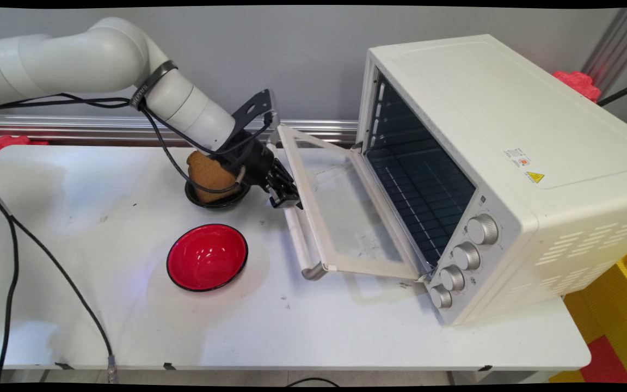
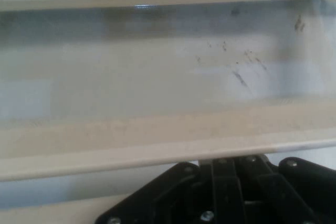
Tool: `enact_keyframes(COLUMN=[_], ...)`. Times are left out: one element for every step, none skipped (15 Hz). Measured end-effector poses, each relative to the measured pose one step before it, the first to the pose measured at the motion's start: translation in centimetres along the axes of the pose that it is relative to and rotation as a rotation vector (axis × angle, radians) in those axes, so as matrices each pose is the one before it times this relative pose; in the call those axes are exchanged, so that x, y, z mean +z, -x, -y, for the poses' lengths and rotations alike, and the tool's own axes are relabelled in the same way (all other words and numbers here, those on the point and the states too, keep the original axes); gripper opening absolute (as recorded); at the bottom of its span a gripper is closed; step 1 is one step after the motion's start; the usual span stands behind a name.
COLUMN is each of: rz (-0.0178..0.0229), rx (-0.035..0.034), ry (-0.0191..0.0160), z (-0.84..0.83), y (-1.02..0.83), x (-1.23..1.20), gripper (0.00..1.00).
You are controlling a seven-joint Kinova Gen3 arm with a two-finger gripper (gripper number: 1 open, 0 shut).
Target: Open the oven
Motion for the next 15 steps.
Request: enact_keyframes(rz=[0.00114,0.00172,0.00073,0.00081,0.00051,0.00024,-0.00002,0.00005,0.00075,0.00050,0.00099,0.00150,0.00152,0.00217,0.00231], rx=[-0.00066,-0.00104,-0.00168,-0.00122,-0.00110,-0.00108,-0.00113,-0.00113,-0.00123,-0.00136,-0.00095,-0.00143,-0.00164,-0.00186,-0.00250], ry=[-0.00048,-0.00052,-0.00095,-0.00056,-0.00067,-0.00058,-0.00069,-0.00094,-0.00066,-0.00084,-0.00084,-0.00216,-0.00230,-0.00192,-0.00314], z=[0.015,0.020,0.026,0.007,0.006,0.001,0.005,0.009,0.008,0.016,0.011,0.035,0.026,0.032,0.026], y=[0.121,0.161,0.167,0.123,0.089,0.064,0.056,0.049,0.055,0.049,0.049,0.070,0.062,0.064,0.046], x=[-0.009,-0.015,-0.050,-0.056,-0.064,-0.063,-0.069,-0.097,-0.101,-0.134,-0.148,-0.287,-0.352,-0.312,-0.493], gripper=[0.00,0.00,0.00,0.00,0.00,0.00,0.00,0.00,0.00,0.00,0.00,0.00,0.00,0.00,0.00])
